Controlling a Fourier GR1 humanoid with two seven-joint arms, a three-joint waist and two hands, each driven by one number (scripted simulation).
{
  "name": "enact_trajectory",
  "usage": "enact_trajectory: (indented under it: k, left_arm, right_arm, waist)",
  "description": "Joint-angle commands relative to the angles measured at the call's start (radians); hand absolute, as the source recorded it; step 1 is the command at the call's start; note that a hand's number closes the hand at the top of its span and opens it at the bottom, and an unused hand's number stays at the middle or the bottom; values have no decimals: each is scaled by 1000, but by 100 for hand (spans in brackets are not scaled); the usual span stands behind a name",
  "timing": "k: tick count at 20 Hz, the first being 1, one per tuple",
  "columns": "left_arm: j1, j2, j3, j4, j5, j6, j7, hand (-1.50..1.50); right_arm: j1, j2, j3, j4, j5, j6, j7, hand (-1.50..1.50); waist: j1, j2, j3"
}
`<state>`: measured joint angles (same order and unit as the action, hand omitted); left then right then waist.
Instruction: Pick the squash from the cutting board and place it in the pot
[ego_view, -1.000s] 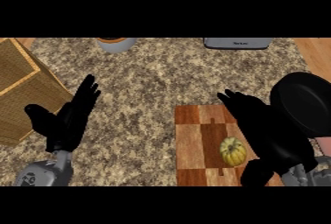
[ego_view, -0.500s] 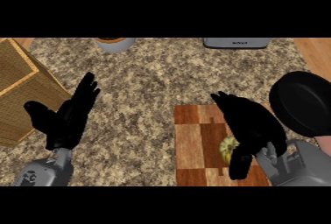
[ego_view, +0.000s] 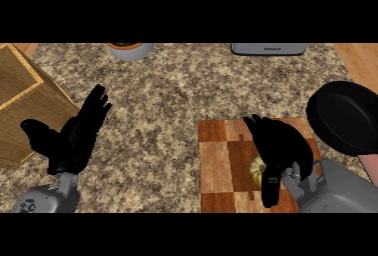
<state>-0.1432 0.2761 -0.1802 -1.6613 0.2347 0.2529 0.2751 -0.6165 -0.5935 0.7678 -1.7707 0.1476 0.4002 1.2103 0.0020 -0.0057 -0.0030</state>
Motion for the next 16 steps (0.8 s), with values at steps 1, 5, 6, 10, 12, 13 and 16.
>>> enact_trajectory:
  k: [1, 5, 6, 10, 12, 13, 16]
  left_arm:
    - [2, -23, -9, -15, -17, 27, 20, 0]
    - [20, 11, 27, -7, 8, -33, -13, 0]
    - [43, -17, 0, -27, -11, -5, -5, 0]
    - [18, 4, 51, 47, 10, -50, -49, 0]
    - [-22, -20, 6, -17, -27, 3, 35, 0]
    - [-8, -7, 35, 36, -10, -29, -13, 0]
    - [35, -11, 6, -42, -33, -3, 20, 0]
  right_arm:
    - [28, 13, 26, -13, 42, 30, 214, -150]
    - [2, 108, 42, -7, 77, 14, 271, -150]
    - [14, 90, 22, -3, 89, 9, 239, -150]
    - [38, 129, 61, -3, 134, 8, 254, -150]
    - [22, 160, 36, 87, 155, -5, 212, -150]
    - [46, 150, 56, 32, 155, 15, 259, -150]
    - [39, 178, 31, 122, 194, -4, 253, -150]
  waist:
    - [-8, 0, 2]
    - [-1, 2, 1]
    - [-1, 1, 2]
    - [-9, 2, 1]
    - [0, 3, 2]
    - [-12, 2, 1]
    - [4, 0, 1]
